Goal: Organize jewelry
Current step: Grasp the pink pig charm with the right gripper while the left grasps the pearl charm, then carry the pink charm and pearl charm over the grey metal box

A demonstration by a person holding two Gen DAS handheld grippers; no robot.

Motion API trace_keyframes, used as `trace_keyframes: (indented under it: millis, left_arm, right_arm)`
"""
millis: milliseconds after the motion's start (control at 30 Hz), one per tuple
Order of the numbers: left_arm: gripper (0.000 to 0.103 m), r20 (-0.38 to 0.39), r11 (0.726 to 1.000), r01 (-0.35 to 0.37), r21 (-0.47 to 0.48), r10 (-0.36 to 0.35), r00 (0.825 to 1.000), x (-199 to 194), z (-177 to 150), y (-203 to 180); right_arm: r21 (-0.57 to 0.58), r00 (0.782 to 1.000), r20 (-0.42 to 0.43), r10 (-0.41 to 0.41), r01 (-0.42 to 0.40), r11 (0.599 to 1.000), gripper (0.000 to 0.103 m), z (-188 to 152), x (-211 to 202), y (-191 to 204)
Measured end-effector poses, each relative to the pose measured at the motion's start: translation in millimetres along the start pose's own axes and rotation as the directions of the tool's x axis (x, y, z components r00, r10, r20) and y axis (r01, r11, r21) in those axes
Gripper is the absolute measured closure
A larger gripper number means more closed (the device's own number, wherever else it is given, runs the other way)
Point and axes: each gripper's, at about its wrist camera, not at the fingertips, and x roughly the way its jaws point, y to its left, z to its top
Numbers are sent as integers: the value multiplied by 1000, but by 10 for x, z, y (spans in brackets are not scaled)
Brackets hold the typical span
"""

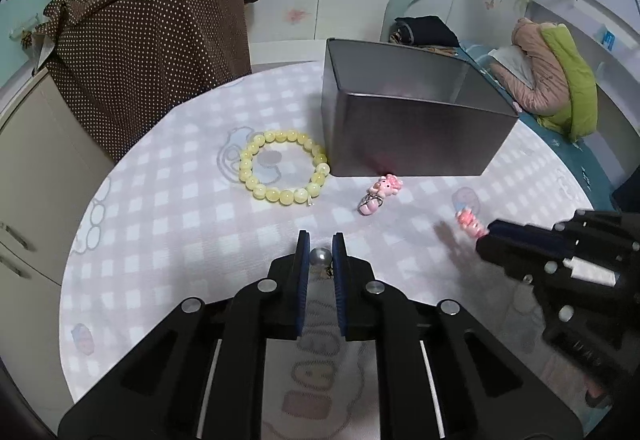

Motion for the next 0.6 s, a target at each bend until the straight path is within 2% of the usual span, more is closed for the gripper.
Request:
trace_keyframes:
  millis: [433, 600]
  left_arm:
    - [92, 46, 1000, 9, -4, -9, 999, -295, -31, 43]
    - [92, 87, 1000, 15, 12, -16, 996, -487, 6, -11]
  right_arm:
    - [8, 998, 69, -2, 1, 1000, 93, 141, -346, -14]
    - [0, 995, 103, 4, -4, 1000, 93, 203, -489, 26]
